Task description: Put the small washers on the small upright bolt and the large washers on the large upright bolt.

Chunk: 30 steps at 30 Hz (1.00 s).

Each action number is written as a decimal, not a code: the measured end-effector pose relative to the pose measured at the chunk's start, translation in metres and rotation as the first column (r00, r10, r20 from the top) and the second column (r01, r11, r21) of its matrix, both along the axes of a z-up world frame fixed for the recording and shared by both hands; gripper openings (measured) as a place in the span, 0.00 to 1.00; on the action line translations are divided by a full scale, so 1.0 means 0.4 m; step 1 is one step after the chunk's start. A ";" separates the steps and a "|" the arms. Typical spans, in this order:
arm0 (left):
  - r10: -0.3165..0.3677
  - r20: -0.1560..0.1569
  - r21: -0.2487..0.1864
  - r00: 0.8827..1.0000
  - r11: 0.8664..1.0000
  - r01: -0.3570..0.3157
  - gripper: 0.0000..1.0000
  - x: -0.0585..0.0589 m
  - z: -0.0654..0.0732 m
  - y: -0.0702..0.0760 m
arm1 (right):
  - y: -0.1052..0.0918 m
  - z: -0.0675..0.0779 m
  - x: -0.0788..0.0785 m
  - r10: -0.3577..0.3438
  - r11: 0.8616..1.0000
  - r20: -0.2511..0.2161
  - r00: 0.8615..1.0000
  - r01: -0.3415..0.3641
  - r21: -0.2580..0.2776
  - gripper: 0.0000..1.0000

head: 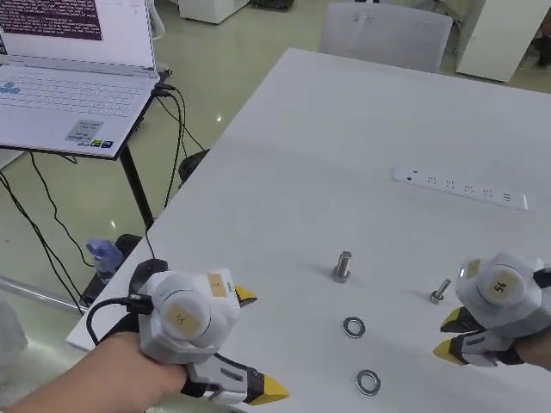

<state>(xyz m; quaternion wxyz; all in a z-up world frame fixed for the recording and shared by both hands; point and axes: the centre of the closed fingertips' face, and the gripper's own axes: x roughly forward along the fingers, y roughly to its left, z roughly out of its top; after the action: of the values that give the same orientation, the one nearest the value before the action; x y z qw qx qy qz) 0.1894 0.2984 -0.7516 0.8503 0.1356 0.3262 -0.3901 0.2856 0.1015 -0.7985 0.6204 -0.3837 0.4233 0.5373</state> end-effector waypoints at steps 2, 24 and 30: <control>0.006 0.003 -0.003 1.000 1.000 -0.006 0.76 0.002 0.004 0.001 | 0.006 -0.006 -0.011 0.003 1.000 -0.005 1.000 -0.003 0.000 0.23; 0.003 -0.002 -0.023 1.000 1.000 -0.003 0.76 0.003 -0.006 0.002 | 0.101 -0.098 -0.110 0.065 0.998 -0.042 0.997 -0.065 0.018 0.30; -0.004 -0.007 -0.025 1.000 1.000 0.004 0.76 0.001 -0.012 0.003 | 0.128 -0.134 -0.136 0.087 0.996 -0.049 0.995 -0.086 0.014 0.31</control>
<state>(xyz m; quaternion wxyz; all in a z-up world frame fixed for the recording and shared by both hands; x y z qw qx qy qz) 0.1900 0.2996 -0.7563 0.8501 0.1242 0.3238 -0.3964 0.2313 0.1526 -0.8519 0.5882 -0.3847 0.4182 0.5755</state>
